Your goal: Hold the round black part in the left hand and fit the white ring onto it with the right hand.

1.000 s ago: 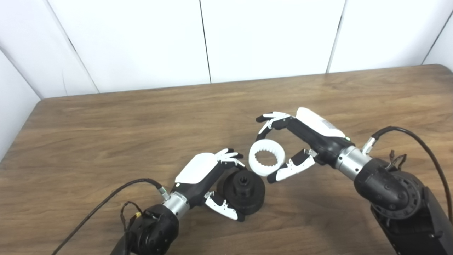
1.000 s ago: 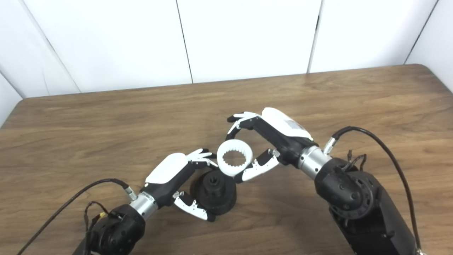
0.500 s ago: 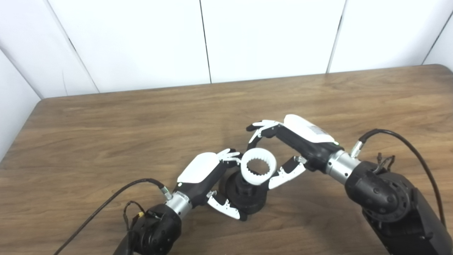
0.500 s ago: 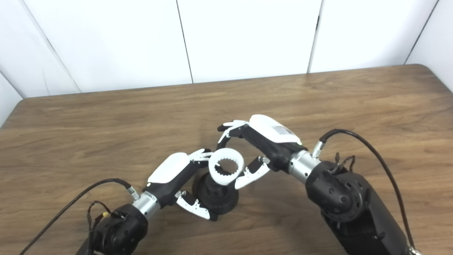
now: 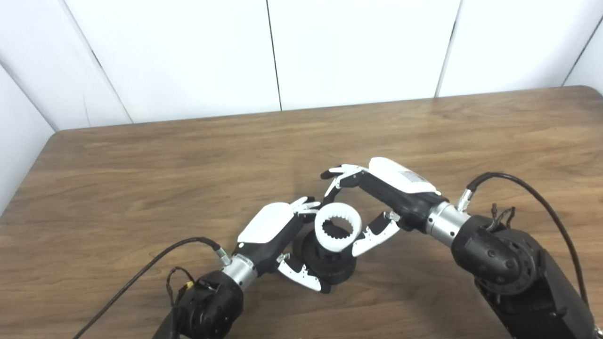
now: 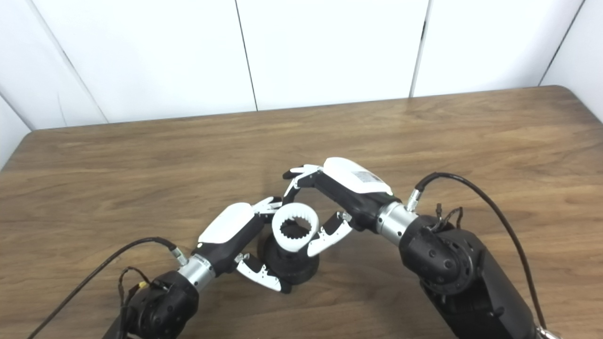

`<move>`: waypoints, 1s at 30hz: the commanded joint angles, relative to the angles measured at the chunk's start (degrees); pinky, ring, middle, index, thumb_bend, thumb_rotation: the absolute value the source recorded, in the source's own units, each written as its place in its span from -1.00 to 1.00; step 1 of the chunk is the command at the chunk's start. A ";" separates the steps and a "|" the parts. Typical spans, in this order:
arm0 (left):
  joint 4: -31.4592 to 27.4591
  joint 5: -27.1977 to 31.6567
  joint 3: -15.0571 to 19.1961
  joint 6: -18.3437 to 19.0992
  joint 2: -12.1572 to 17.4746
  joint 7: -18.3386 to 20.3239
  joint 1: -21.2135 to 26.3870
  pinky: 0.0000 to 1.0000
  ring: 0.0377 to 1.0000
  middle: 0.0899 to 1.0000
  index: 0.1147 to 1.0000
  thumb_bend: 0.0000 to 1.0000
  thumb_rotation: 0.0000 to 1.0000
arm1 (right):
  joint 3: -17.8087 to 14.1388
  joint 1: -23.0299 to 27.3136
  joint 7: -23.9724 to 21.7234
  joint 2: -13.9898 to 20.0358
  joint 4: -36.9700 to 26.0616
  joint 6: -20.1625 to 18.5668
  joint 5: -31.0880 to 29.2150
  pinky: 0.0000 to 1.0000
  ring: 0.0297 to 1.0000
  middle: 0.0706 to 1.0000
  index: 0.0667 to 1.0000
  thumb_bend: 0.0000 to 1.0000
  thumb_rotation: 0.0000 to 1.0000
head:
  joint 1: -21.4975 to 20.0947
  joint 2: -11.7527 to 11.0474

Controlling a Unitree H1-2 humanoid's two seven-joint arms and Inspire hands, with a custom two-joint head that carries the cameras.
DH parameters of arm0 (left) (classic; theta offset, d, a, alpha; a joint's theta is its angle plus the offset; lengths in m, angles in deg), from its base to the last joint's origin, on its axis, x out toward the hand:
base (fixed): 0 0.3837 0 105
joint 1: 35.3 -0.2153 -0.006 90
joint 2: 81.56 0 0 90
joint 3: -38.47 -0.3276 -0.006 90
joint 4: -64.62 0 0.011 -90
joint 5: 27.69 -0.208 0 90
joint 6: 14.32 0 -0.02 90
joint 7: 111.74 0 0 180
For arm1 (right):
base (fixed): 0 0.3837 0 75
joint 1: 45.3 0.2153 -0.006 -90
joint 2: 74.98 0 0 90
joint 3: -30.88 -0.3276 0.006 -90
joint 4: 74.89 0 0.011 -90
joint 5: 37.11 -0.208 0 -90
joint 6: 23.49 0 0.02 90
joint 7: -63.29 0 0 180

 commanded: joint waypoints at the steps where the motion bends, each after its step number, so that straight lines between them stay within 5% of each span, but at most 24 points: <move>1: 1.84 -2.75 -1.41 1.92 -0.03 2.03 -0.02 0.84 0.94 0.78 0.22 0.86 -0.62 | -0.22 1.61 0.45 -0.49 -0.26 1.78 -0.34 0.64 0.87 0.74 -0.09 0.04 -0.67 | -0.01 0.05; 30: 1.24 -3.32 -2.10 3.13 -0.63 1.98 0.34 0.82 0.93 0.80 0.23 0.86 -0.62 | 0.11 -1.08 0.28 -0.49 1.49 3.58 -0.16 0.67 0.88 0.75 -0.09 0.03 -0.67 | 0.80 0.28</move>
